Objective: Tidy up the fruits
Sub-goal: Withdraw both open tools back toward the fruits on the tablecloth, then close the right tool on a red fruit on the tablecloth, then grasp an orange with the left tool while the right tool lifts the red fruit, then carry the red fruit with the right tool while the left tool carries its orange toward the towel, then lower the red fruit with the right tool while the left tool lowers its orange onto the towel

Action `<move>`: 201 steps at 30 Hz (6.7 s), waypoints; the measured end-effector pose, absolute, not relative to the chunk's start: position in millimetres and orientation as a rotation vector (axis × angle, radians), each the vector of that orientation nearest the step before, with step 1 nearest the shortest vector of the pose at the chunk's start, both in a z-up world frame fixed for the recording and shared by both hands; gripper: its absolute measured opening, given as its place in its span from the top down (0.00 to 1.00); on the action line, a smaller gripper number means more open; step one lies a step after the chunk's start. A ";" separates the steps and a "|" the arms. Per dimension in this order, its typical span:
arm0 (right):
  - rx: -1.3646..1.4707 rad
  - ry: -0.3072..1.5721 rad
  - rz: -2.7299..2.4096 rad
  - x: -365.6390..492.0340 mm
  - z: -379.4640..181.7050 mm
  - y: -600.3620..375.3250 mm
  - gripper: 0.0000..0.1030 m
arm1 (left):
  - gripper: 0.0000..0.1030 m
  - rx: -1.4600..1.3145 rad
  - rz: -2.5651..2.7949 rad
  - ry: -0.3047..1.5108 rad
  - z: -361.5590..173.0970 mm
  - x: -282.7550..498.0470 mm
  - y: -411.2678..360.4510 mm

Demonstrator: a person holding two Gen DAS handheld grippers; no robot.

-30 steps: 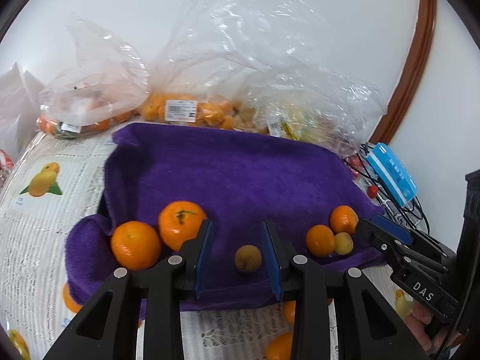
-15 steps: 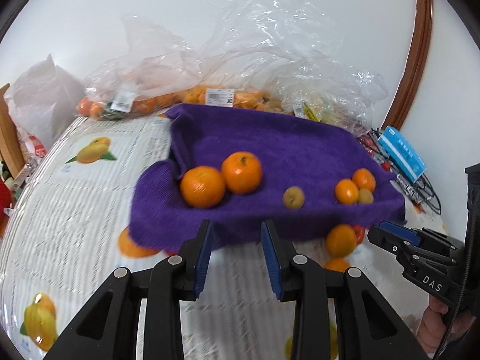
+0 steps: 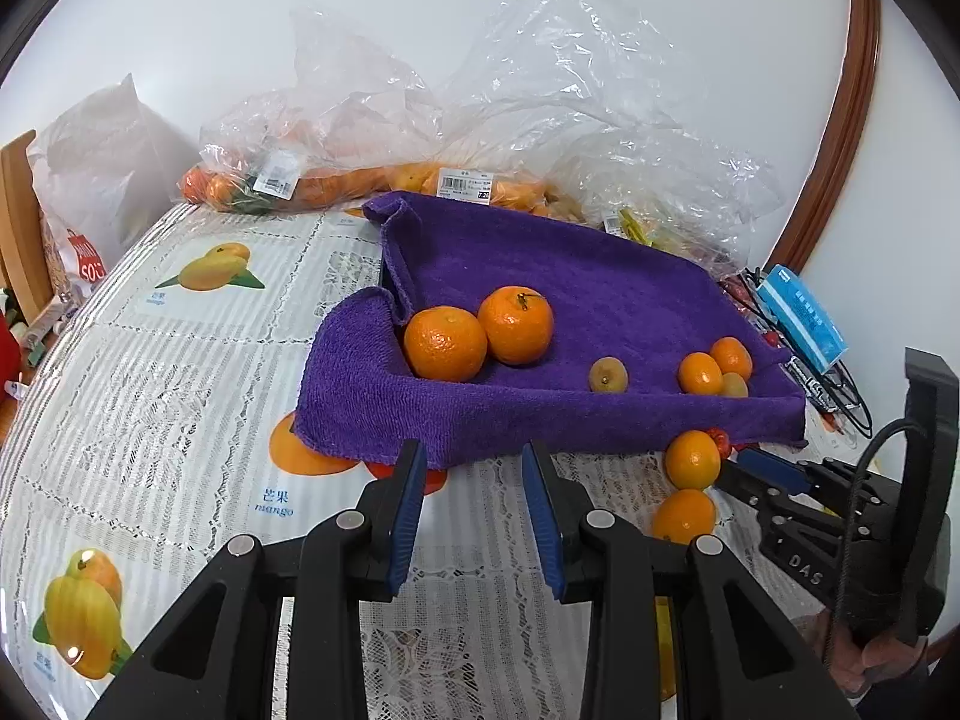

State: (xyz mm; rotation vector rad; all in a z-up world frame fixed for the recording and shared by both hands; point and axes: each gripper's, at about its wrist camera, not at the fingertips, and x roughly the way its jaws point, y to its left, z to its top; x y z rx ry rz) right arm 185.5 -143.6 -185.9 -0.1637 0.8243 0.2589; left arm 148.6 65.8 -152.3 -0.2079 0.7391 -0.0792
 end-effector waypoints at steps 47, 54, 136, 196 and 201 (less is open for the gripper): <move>-0.038 0.792 0.193 132.0 -169.5 -202.1 0.75 | 0.65 -0.185 -0.182 0.812 -167.1 148.4 48.5; -0.005 0.794 0.184 99.9 -173.3 -215.7 0.75 | 0.57 -0.171 -0.230 0.818 -167.7 134.9 36.3; 0.084 0.650 0.137 90.7 -107.7 -227.1 0.75 | 0.68 -0.172 -0.179 0.799 -137.3 101.3 18.9; 0.065 0.650 0.218 240.6 -84.6 -186.1 0.75 | 0.68 -0.234 -0.115 0.725 -85.6 232.3 63.5; 0.054 0.680 0.253 256.1 -106.1 -176.3 0.75 | 0.68 -0.253 -0.122 0.737 -99.4 238.7 68.6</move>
